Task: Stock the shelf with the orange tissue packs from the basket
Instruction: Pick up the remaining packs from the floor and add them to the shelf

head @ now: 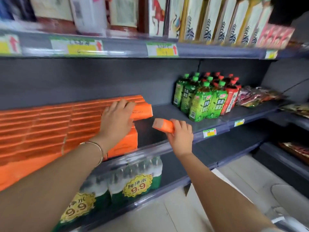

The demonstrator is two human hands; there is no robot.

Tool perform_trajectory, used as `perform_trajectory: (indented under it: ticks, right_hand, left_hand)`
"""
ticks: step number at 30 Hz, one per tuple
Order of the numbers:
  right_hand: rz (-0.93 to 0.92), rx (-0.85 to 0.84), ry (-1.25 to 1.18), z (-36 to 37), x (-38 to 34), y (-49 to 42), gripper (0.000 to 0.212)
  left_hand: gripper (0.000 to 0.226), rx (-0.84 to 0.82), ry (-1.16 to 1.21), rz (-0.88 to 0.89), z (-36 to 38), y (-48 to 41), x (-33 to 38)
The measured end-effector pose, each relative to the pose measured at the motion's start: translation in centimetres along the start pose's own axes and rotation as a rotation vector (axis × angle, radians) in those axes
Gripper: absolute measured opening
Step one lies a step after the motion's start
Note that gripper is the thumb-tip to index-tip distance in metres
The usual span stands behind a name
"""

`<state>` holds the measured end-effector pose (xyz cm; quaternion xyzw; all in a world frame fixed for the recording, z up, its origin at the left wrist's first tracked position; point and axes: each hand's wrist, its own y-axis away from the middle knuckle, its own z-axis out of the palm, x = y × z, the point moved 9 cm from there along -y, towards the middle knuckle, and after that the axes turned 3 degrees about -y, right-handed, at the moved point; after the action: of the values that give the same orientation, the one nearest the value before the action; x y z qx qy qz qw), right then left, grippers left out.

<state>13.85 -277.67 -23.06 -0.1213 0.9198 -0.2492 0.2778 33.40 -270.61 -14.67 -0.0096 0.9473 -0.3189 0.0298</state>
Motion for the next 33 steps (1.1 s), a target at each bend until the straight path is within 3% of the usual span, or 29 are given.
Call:
perform_trajectory:
  ticks: [6, 13, 15, 19, 22, 26, 31, 33]
  right_hand:
    - [-0.012, -0.212, 0.079, 7.1, -4.1, -5.9, 0.045]
    - [-0.058, -0.415, 0.116, 15.9, -6.3, -11.0, 0.053]
    - [-0.084, -0.384, 0.085, 17.2, -6.6, -11.7, 0.053]
    - [0.022, -0.137, 0.0, 16.9, -5.4, -12.5, 0.068]
    - [0.11, -0.21, -0.211, 18.1, -4.5, -11.5, 0.074]
    - [0.065, -0.217, -0.326, 17.2, -4.4, -11.3, 0.067]
    - [-0.098, 0.034, -0.309, 10.1, -7.4, -11.4, 0.07]
    - [-0.247, 0.046, -0.3, 7.8, -9.5, -10.7, 0.074]
  left_hand:
    - [0.049, -0.056, 0.0, -0.144, 2.0, -3.3, -6.7]
    - [0.052, -0.078, 0.037, -0.129, 5.8, -6.1, -8.5]
    - [0.052, -0.092, 0.033, -0.126, 6.8, -6.3, -8.9]
    - [0.053, -0.089, 0.051, -0.162, 7.7, -6.4, -10.0]
    - [0.053, -0.097, 0.066, -0.185, 8.2, -6.5, -10.3]
    - [0.053, -0.107, 0.076, -0.17, 8.4, -6.6, -9.5]
    - [0.052, -0.108, 0.044, -0.144, 7.7, -6.7, -8.2]
    - [0.051, -0.102, 0.045, -0.121, 7.3, -6.7, -7.2]
